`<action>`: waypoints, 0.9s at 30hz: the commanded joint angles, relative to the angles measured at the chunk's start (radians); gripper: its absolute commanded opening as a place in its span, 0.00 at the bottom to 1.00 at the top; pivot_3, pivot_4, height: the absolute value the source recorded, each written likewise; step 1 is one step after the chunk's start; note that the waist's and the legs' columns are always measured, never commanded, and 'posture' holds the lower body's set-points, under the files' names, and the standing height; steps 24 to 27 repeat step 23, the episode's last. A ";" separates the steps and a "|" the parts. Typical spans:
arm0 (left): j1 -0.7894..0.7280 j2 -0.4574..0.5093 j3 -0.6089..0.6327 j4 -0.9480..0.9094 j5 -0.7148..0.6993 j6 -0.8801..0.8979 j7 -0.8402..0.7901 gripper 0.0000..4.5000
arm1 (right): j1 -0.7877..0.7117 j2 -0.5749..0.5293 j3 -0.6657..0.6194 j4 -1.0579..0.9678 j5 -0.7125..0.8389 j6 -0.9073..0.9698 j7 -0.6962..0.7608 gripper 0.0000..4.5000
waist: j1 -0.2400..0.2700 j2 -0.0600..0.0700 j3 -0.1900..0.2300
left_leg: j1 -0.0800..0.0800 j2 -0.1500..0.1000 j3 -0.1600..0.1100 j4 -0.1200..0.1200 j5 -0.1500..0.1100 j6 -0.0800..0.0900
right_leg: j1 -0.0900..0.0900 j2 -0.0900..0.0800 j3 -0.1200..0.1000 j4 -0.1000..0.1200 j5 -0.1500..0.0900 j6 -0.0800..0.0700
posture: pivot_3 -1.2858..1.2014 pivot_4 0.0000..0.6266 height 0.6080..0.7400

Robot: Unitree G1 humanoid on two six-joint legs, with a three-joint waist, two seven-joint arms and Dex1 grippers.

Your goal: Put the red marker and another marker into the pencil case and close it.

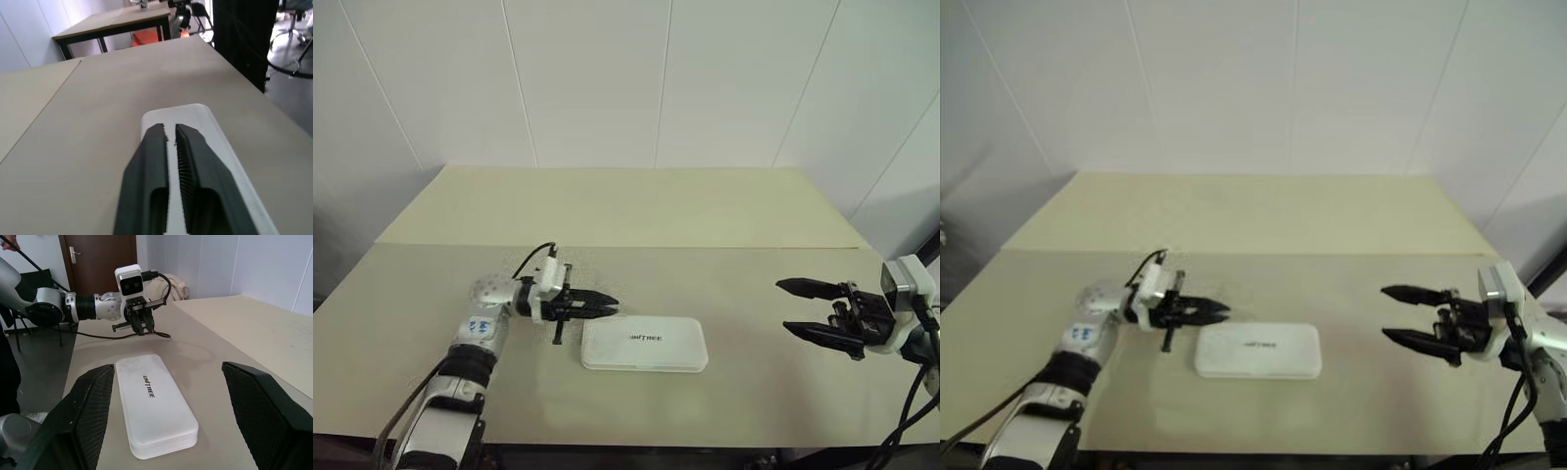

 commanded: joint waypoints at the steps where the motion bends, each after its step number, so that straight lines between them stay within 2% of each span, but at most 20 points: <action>1: 0.043 0.049 0.043 -0.084 -0.071 0.052 -0.078 0.40 | 0.016 0.007 -0.047 -0.038 0.006 0.019 0.048 1.00 | 0.000 0.000 0.000 | 0.000 0.000 0.000 0.000 0.000 0.000 | 0.000 0.000 0.000 0.000 0.000 0.000 | 0.52 0.24 1.00; 9: 0.108 0.114 0.064 -0.157 -0.140 0.140 -0.105 0.99 | 0.017 -0.004 -0.061 -0.038 0.000 0.046 0.053 1.00 | 0.002 0.000 0.000 | 0.001 0.000 0.000 0.000 0.000 0.000 | 0.001 0.000 0.000 0.000 0.000 -0.001 | 0.52 0.24 1.00; 16: 0.122 0.134 0.067 -0.148 -0.148 0.146 -0.112 1.00 | -0.013 -0.013 -0.065 -0.035 -0.011 0.081 0.059 1.00 | 0.000 0.000 0.000 | 0.001 0.000 0.000 0.000 0.000 0.000 | 0.001 0.000 0.000 -0.001 0.000 -0.001 | 0.52 0.24 1.00; 20: 0.105 0.111 0.081 -0.106 -0.130 0.096 -0.071 1.00 | 0.002 0.001 -0.066 -0.063 -0.012 0.088 0.050 1.00 | 0.001 0.000 0.000 | 0.001 0.000 0.000 0.000 0.000 0.000 | 0.001 0.000 0.000 -0.001 0.000 -0.001 | 0.52 0.24 1.00; 27: 0.098 0.121 0.061 -0.087 -0.128 0.100 -0.096 1.00 | 0.027 0.015 -0.072 -0.099 -0.005 0.094 0.033 1.00 | 0.002 0.000 0.000 | 0.001 0.000 0.000 0.000 0.000 -0.001 | 0.001 0.000 0.000 -0.002 0.000 -0.001 | 0.52 0.24 1.00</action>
